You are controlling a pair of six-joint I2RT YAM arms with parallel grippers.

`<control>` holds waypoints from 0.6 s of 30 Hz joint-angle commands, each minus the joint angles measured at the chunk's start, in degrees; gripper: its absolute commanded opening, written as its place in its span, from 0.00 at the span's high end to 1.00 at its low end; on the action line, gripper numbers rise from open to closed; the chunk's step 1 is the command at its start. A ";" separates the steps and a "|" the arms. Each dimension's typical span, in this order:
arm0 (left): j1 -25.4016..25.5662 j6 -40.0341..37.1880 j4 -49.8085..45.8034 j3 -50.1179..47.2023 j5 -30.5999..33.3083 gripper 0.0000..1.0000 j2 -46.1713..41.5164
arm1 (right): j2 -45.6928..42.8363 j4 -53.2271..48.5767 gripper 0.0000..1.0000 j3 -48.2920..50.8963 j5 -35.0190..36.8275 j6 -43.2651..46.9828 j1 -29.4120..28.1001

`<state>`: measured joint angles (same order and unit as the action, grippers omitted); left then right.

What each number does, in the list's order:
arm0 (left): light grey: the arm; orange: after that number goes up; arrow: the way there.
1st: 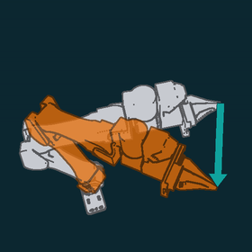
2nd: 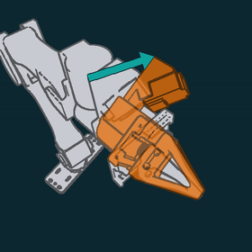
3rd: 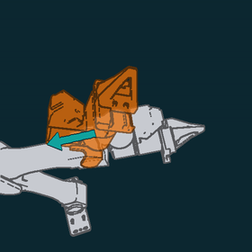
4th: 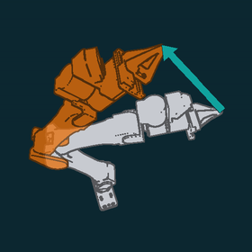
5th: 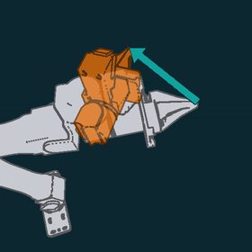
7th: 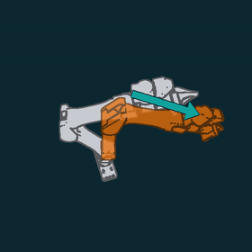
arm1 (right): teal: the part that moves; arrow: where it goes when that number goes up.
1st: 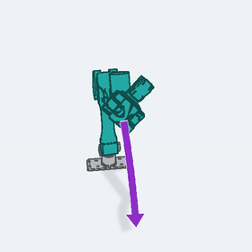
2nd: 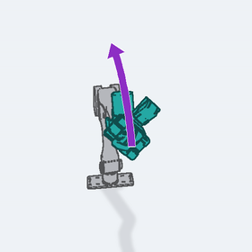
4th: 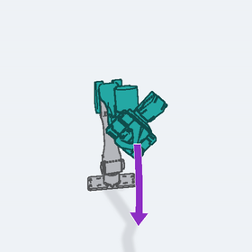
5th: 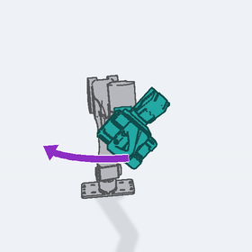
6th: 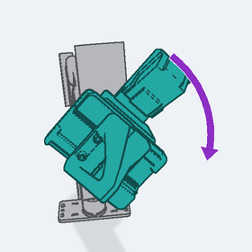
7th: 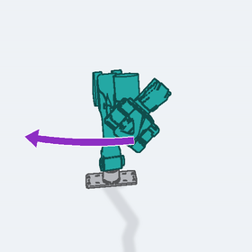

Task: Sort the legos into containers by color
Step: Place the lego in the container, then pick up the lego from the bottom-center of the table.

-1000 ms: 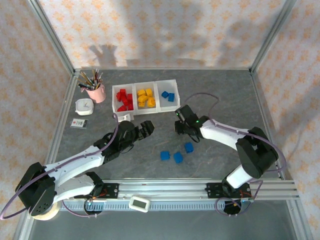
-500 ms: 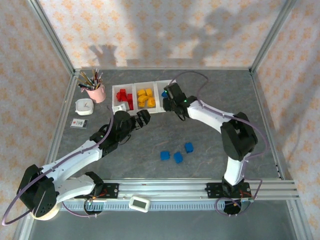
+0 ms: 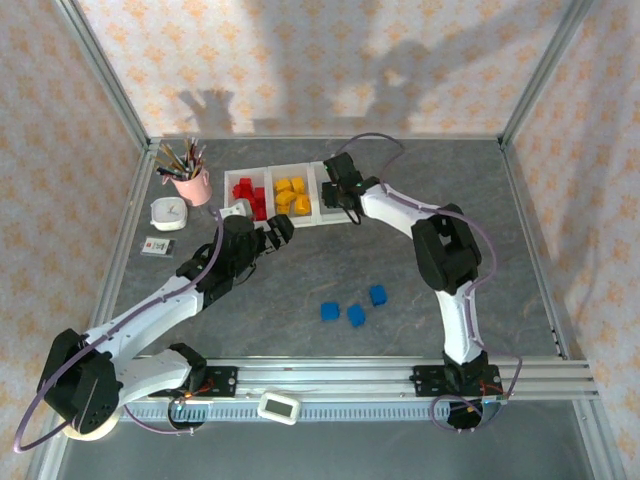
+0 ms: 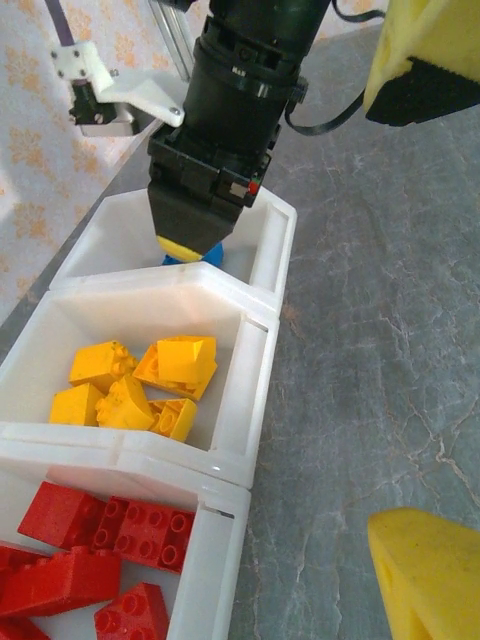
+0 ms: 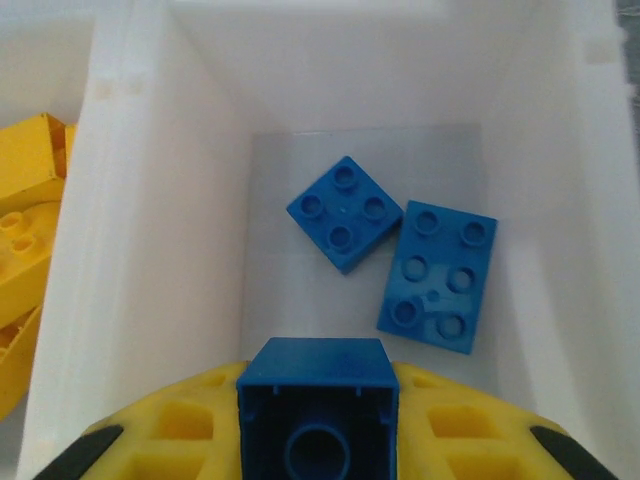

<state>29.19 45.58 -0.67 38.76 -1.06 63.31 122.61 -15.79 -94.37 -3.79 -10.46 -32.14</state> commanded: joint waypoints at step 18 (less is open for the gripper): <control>-0.79 -1.29 -1.00 2.10 -1.35 0.01 0.67 | -7.03 -1.40 0.55 -0.60 -1.19 0.71 0.10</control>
<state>29.08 44.91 -0.69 39.29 -1.50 63.64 122.02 -16.95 -95.64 -4.95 -9.82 -32.03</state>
